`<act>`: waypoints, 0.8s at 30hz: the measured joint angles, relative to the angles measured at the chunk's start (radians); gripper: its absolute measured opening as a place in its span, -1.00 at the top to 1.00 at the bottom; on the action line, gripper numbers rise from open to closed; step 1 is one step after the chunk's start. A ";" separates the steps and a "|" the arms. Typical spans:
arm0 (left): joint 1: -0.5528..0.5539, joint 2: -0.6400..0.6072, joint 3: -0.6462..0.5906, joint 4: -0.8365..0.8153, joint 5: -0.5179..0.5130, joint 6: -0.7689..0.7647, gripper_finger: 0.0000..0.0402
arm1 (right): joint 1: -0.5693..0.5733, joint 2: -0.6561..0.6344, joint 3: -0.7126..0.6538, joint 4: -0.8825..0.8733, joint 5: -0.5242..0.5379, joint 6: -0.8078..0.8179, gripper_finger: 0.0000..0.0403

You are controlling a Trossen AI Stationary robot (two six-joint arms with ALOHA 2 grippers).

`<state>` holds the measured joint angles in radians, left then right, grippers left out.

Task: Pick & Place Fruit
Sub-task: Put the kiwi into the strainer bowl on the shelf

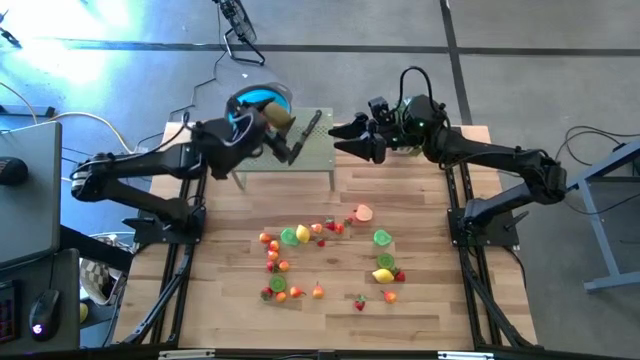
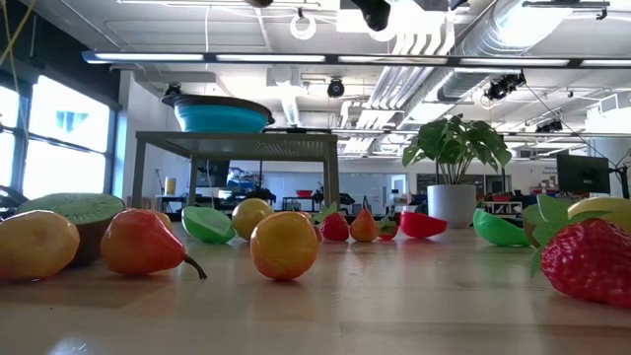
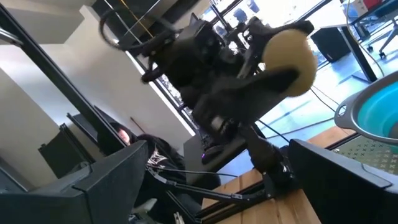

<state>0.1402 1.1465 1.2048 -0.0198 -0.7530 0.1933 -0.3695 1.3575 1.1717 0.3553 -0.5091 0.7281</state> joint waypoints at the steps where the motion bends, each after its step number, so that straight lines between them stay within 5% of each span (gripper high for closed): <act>1: 0.018 0.000 0.000 -0.018 0.011 -0.023 -0.53 | 0.000 0.000 0.000 0.000 0.000 0.000 -0.89; 15: 0.343 0.000 0.000 -0.324 0.210 -0.434 -0.53 | 0.000 0.002 0.000 -0.006 -0.007 -0.045 -0.89; 24: 0.565 0.001 0.000 -0.463 0.447 -0.570 -0.53 | 0.000 0.002 -0.001 -0.007 0.034 -0.045 -0.89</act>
<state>0.7048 1.1473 1.2049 -0.4833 -0.3056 -0.3768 -0.3695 1.3594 1.1706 0.3485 -0.4752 0.6827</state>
